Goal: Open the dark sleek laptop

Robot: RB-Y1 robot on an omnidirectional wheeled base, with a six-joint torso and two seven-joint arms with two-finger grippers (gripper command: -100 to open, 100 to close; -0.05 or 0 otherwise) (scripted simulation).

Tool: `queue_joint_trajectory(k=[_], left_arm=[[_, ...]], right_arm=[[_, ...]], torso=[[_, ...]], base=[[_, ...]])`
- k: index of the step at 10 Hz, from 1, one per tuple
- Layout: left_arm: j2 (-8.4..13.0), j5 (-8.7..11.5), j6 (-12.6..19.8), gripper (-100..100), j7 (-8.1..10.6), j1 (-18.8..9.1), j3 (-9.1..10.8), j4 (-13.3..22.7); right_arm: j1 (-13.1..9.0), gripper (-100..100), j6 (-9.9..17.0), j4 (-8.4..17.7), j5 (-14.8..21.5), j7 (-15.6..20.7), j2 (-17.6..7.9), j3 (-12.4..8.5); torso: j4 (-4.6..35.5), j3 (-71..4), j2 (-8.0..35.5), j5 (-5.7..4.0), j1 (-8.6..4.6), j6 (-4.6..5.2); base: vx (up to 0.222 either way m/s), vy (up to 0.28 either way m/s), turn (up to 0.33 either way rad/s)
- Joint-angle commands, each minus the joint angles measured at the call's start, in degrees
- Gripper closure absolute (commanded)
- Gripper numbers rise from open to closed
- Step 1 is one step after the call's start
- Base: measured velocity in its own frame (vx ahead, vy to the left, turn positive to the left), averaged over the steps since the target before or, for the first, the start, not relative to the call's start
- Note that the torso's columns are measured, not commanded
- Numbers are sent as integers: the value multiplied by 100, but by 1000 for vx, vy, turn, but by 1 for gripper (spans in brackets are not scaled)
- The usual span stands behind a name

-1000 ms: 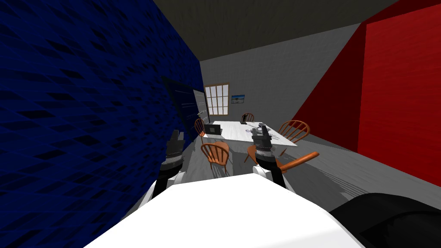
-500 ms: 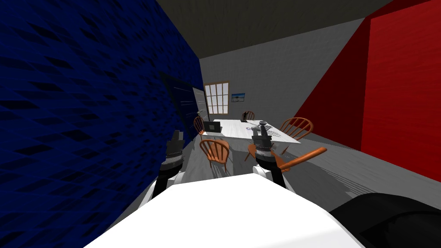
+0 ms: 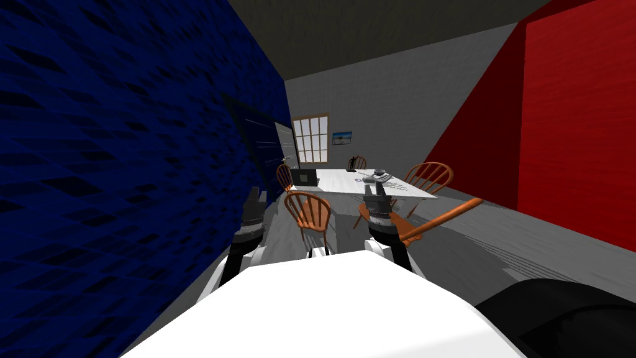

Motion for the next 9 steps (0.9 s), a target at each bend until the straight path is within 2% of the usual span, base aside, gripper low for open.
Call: queue_joint_trajectory(k=[1,2,3,5,6,8,9], left_arm=[[206,-54,71,-100,-42,-266,154,358],[289,-73,106,-100,-56,-406,242,490],[289,-73,106,-100,-56,-406,242,536],[460,-113,182,-100,-89,-724,445,900],[460,-113,182,-100,-89,-724,445,941],[633,-156,265,-100,-127,-1060,679,1305],[633,-156,265,-100,-127,-1084,679,1402]], right_arm=[[0,0,0,0,0,0,-1,-1],[0,0,0,0,0,0,-1,-1],[0,0,0,0,0,0,-1,-1],[0,0,0,0,0,0,0,0],[0,0,0,0,0,0,0,0],[0,0,0,0,0,0,0,0],[0,0,0,0,0,0,-1,0]], torso=[[16,-28,12,1,5,-1],[21,-31,18,-1,-3,-1],[24,-29,24,-4,-11,0],[25,-28,26,-9,-27,1],[24,-30,24,-5,-13,1],[24,-30,23,-6,-17,0],[25,-29,25,-2,-5,1]], base=[[16,109,-124],[7,112,-155],[10,83,-34],[6,88,-122],[3,82,-73],[-1,99,-156],[1,93,-71]])
